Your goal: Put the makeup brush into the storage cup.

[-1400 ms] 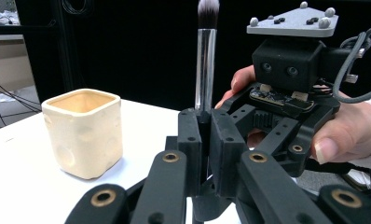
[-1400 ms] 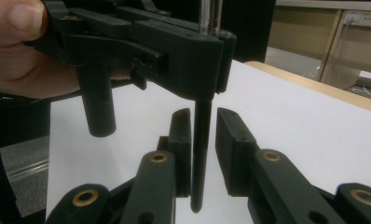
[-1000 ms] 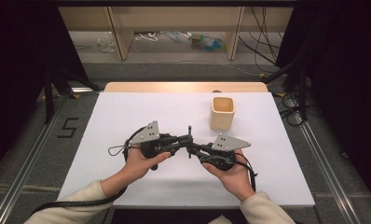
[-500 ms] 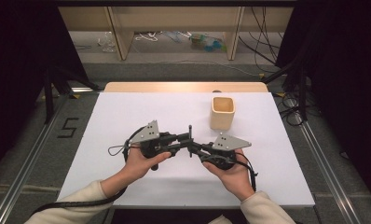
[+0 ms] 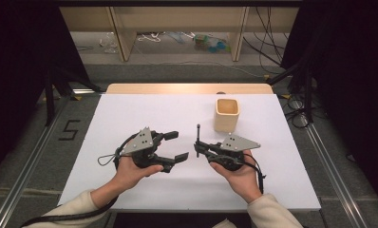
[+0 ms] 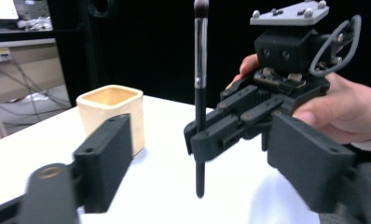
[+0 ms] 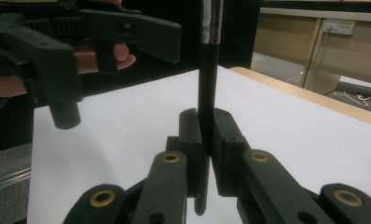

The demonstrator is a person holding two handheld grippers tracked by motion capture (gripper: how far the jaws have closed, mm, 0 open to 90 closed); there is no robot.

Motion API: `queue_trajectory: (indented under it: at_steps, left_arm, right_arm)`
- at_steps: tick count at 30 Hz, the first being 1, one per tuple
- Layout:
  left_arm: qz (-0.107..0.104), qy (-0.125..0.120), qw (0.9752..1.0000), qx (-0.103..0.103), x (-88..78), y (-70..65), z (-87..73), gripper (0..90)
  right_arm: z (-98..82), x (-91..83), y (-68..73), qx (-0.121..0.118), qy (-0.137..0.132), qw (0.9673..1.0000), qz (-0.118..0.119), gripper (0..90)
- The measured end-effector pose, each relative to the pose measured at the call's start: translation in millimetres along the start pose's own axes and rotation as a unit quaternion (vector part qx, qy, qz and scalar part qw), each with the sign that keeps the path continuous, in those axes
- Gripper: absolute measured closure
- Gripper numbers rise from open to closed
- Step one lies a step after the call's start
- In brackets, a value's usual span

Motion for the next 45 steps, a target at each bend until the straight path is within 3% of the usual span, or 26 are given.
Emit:
queue_trajectory:
  at_steps: [1,2,7,15,21,30,33,35,38,45]
  left_arm:
    - [0.002,-0.001,1.0,0.001,-2.8,-0.6,0.0,17.6]
    - [0.002,-0.002,1.0,0.003,-5.1,-0.8,0.3,17.2]
    - [0.007,-0.007,0.9999,0.006,-16.5,-0.7,1.1,16.5]
    - [0.026,-0.012,0.9996,0.006,-36.7,1.2,-0.3,16.5]
    - [0.042,-0.022,0.9989,-0.003,-50.0,2.6,-0.6,16.5]
    - [0.052,-0.026,0.9983,0.005,-62.1,5.6,-1.5,16.5]
    - [0.058,-0.029,0.9979,0.001,-66.9,6.6,-2.2,16.5]
    - [0.06,-0.032,0.9977,-0.001,-70.9,7.1,-2.8,16.5]
    - [0.064,-0.034,0.9974,0.0,-75.4,7.0,-3.2,16.5]
    - [0.073,-0.041,0.9965,-0.004,-87.6,10.3,-4.7,16.5]
  right_arm:
    - [-0.1,-0.4,1.1,0.009,0.004,1.0,0.0,84.1]
    - [0.2,0.1,-0.8,-0.001,-0.005,1.0,0.0,84.2]
    - [0.9,-0.4,-2.2,0.001,-0.014,0.9999,-0.001,84.1]
    - [3.6,-5.5,-5.3,-0.001,-0.011,0.9999,-0.012,84.1]
    - [4.0,-5.8,-7.3,0.0,-0.018,0.9998,-0.009,84.1]
    - [4.7,-6.9,-10.1,0.001,-0.022,0.9997,-0.015,84.1]
    - [4.6,-7.3,-10.9,0.001,-0.025,0.9995,-0.016,84.1]
    - [5.5,-10.0,-11.6,0.001,-0.012,0.9997,-0.02,84.1]
    - [6.1,-9.7,-12.5,0.0,-0.024,0.9993,-0.028,84.1]
    - [7.0,-11.9,-15.7,0.003,-0.025,0.9992,-0.031,84.1]
Point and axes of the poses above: each handheld gripper's, and its own axes: x roughly forward along the jaws, z roughly out of its top, y roughly to its left, the point moved 1 cm from there along x, roughly forward along the jaws, and after that the axes turned 6 degrees about -y, right-handed, at the moved point
